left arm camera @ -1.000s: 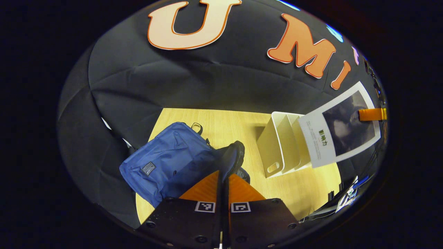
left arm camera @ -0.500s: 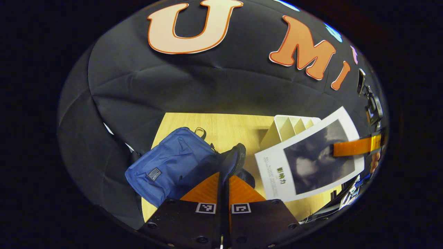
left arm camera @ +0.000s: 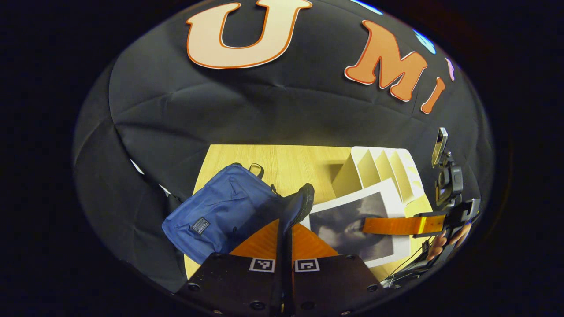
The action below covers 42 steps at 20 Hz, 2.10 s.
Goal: Open the schoolbag, grab two books from the bookshelf and put them into the schoolbag.
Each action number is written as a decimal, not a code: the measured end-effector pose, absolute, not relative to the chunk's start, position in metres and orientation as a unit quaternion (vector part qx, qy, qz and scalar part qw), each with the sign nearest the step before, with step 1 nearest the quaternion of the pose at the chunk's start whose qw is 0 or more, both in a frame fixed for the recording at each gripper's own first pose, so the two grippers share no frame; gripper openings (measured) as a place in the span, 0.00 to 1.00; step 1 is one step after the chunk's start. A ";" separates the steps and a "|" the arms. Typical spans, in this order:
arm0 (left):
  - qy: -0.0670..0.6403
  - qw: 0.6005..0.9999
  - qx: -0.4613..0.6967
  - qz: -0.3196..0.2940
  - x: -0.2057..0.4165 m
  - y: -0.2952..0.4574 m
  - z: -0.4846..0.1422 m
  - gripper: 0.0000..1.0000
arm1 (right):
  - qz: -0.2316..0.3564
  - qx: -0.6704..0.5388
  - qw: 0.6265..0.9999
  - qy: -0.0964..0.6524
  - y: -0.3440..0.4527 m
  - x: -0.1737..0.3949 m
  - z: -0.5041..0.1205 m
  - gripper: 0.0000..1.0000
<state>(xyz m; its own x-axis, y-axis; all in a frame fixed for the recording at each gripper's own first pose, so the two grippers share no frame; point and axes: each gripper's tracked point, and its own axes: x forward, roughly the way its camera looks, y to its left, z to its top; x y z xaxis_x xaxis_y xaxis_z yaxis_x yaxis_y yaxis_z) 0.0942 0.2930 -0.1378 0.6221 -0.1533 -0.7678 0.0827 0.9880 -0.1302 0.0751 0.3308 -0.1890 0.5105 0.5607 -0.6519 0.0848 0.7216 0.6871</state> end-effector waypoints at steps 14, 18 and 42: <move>0.433 0.894 -0.059 -0.097 0.087 0.281 -0.140 0.06 | 0.091 0.485 0.756 0.430 0.410 0.087 -0.261 0.36; 0.441 0.888 -0.061 -0.112 0.082 0.267 -0.140 0.02 | 0.096 0.503 0.743 0.431 0.433 0.087 -0.277 0.36; 0.440 0.894 -0.037 -0.079 0.079 0.264 -0.149 0.02 | 0.059 0.297 0.864 0.403 0.306 0.084 -0.228 0.87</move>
